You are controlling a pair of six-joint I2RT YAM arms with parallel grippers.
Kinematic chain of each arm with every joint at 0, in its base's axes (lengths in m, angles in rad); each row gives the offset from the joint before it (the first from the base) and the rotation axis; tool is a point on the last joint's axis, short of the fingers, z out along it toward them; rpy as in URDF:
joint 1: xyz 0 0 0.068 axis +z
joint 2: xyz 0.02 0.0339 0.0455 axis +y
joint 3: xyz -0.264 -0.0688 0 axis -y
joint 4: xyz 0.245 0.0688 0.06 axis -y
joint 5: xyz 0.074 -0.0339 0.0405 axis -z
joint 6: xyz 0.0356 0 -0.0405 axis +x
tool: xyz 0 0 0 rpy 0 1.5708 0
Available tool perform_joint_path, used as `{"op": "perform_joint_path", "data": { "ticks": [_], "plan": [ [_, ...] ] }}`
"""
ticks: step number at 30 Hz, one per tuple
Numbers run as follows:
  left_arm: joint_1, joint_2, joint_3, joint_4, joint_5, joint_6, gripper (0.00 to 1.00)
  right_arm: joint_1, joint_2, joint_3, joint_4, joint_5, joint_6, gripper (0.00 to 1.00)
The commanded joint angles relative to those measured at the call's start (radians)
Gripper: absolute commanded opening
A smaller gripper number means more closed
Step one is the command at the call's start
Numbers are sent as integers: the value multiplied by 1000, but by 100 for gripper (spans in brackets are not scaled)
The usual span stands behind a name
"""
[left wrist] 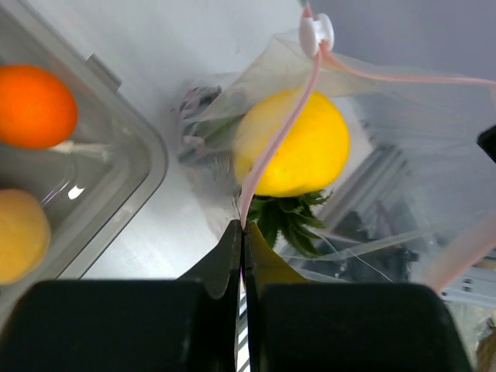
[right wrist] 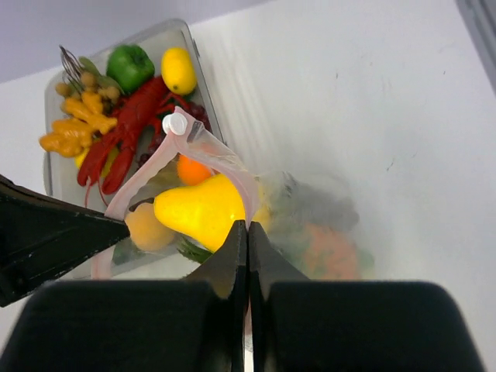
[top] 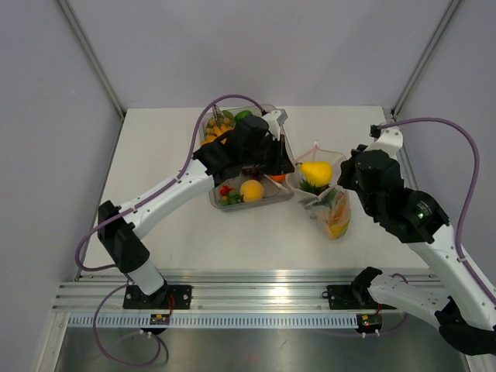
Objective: Place the food in the zip-top bag and seal the zipper
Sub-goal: Adjust the zipper food storage bag at the center of the board.
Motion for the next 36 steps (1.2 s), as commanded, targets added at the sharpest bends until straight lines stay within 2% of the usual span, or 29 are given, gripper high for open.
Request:
{"op": "perform_joint_path", "data": {
  "ticks": [1,4,11,17,22,24,25,26,28,32,36],
  "plan": [
    [-10,-50,124,65,70,-27,0,-3,2,163,45,73,-123,0],
    [-23,-30,138,73,63,-31,0,-3,4,184,52,43,-146,0],
    [-24,31,102,71,79,-33,0,-3,-26,-3,29,-34,-34,0],
    [-24,97,220,30,144,6,0,-3,-4,-18,98,-207,-20,1],
    [-24,143,290,16,220,27,0,-3,60,0,177,-344,-14,16],
    [-23,153,294,14,259,39,0,-3,74,6,188,-365,-23,29],
    [-21,154,296,14,259,47,0,-3,74,11,185,-361,-31,29],
    [-20,156,297,13,277,55,0,-5,71,15,181,-352,-38,40],
    [-6,165,308,8,308,81,0,-3,66,40,156,-310,-69,49],
    [34,199,326,0,426,108,0,-3,48,89,99,-208,-111,53],
    [59,219,343,-3,469,128,0,-3,34,117,63,-110,-137,55]
  ]
}}
